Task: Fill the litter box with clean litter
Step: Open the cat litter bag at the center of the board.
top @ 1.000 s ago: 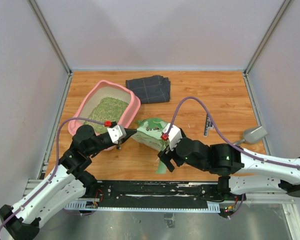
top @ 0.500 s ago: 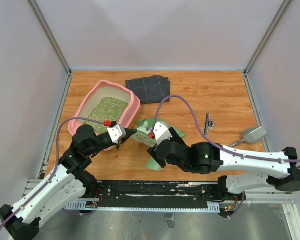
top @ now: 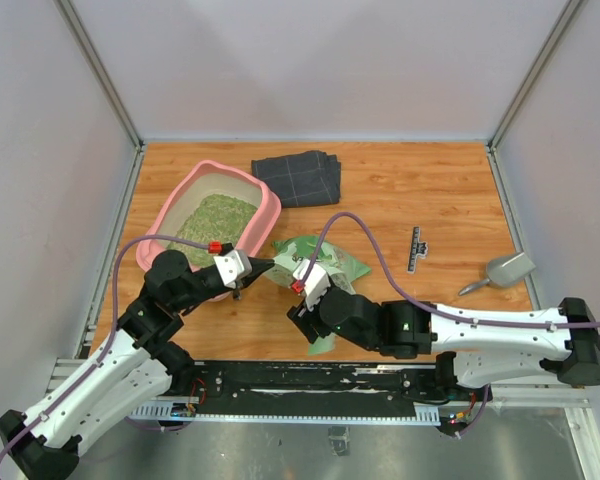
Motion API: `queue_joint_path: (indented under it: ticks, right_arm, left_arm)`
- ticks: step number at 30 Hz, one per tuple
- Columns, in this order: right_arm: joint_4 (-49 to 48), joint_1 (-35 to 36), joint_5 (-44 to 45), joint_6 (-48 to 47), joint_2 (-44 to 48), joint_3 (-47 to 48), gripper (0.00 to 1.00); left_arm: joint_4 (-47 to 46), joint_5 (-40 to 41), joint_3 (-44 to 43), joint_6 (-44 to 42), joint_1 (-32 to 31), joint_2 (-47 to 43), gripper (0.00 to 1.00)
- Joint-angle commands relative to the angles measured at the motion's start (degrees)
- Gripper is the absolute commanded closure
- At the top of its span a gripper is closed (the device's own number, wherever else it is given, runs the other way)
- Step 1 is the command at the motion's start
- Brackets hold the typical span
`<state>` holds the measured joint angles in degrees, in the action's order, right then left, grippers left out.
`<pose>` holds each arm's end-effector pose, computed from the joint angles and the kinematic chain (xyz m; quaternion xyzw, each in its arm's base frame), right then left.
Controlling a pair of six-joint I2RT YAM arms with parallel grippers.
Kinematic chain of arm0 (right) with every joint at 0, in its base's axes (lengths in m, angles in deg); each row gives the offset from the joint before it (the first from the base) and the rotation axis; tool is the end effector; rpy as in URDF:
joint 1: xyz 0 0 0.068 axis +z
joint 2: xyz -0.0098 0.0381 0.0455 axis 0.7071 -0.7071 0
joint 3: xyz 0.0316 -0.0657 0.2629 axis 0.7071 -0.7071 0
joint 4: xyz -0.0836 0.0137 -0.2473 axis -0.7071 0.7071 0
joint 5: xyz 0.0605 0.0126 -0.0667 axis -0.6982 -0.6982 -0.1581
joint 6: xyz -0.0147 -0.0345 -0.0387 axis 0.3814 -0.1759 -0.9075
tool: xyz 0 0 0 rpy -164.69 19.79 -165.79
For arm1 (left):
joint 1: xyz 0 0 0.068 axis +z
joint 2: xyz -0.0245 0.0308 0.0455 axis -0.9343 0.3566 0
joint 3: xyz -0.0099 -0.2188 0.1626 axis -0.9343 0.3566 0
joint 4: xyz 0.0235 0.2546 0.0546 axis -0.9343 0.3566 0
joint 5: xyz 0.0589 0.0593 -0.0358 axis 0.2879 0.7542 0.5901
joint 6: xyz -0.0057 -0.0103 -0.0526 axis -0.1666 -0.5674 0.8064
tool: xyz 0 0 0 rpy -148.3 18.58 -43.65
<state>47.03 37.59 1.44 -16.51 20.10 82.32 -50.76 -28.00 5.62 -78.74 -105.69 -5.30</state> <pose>0.0476 0.2511 0.3112 -0.3644 0.7503 0.2737 0.4789 0.1118 -0.1019 0.3032 0.4576 0.5633 -0.2671 0.6339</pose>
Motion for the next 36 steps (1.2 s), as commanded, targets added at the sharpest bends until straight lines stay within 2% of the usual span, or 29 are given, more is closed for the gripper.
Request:
queue_joint_path:
  ticks: [1, 3, 5, 7, 9, 10, 12, 18, 22, 27, 31, 36]
  right_arm:
    - [-6.01, -1.44, -1.78, -2.17, 0.46, -0.29, 0.42]
    - [-5.21, -1.47, -8.80, -0.91, 0.61, 2.06, 0.45]
    - [-3.84, -1.38, -14.92, 0.89, 0.76, 4.35, 0.40]
    - [-2.58, -1.35, -16.83, 1.33, 2.01, 4.98, 0.36]
    - [-1.34, -1.38, -11.69, 0.63, 3.35, 3.95, 0.39]
    - [-1.07, -1.42, -8.52, 0.67, 3.78, 2.76, 0.45]
    - [-1.42, -1.71, -7.58, 0.98, 4.49, 1.52, 0.52]
    - [-10.06, -1.73, -14.60, 1.96, 3.48, -0.82, 0.52]
    - [-10.91, -1.88, -10.02, -2.41, 1.18, -1.21, 0.50]
    - [-12.04, -4.23, -3.38, -7.70, -0.68, -2.66, 0.76]
    - [-18.18, -5.55, -3.62, -7.58, -1.39, -4.15, 0.79]
    - [-22.36, -6.42, -1.19, -9.09, -3.61, -4.41, 0.79]
  left_arm:
    - [-3.57, -1.38, -0.52, 0.61, -0.34, -0.72, 1.00]
    - [-3.10, -0.04, -0.87, 0.97, -0.34, -0.34, 1.00]
    - [-2.61, 0.69, -1.07, 0.97, -0.34, 0.03, 1.00]
    - [-2.69, 0.57, -1.18, 0.85, -0.34, 0.05, 1.00]
    - [-3.24, 0.33, -1.18, 1.16, -0.34, -0.03, 1.00]
    - [-3.52, 0.24, -1.19, 1.40, -0.34, -0.01, 1.00]
    - [-3.67, -0.03, -1.19, 1.72, -0.34, 0.12, 1.00]
    - [-3.47, -0.16, -1.27, 2.20, -0.34, 0.82, 1.00]
    - [-3.41, -1.83, -1.15, 2.30, -0.34, 0.68, 1.00]
    - [-3.41, -4.19, -1.01, 1.94, -0.34, 0.79, 1.00]
    - [-2.98, -5.27, -1.78, 2.58, -0.34, 1.28, 1.00]
    - [-2.86, -7.58, -1.84, 2.65, -0.34, 1.14, 1.00]
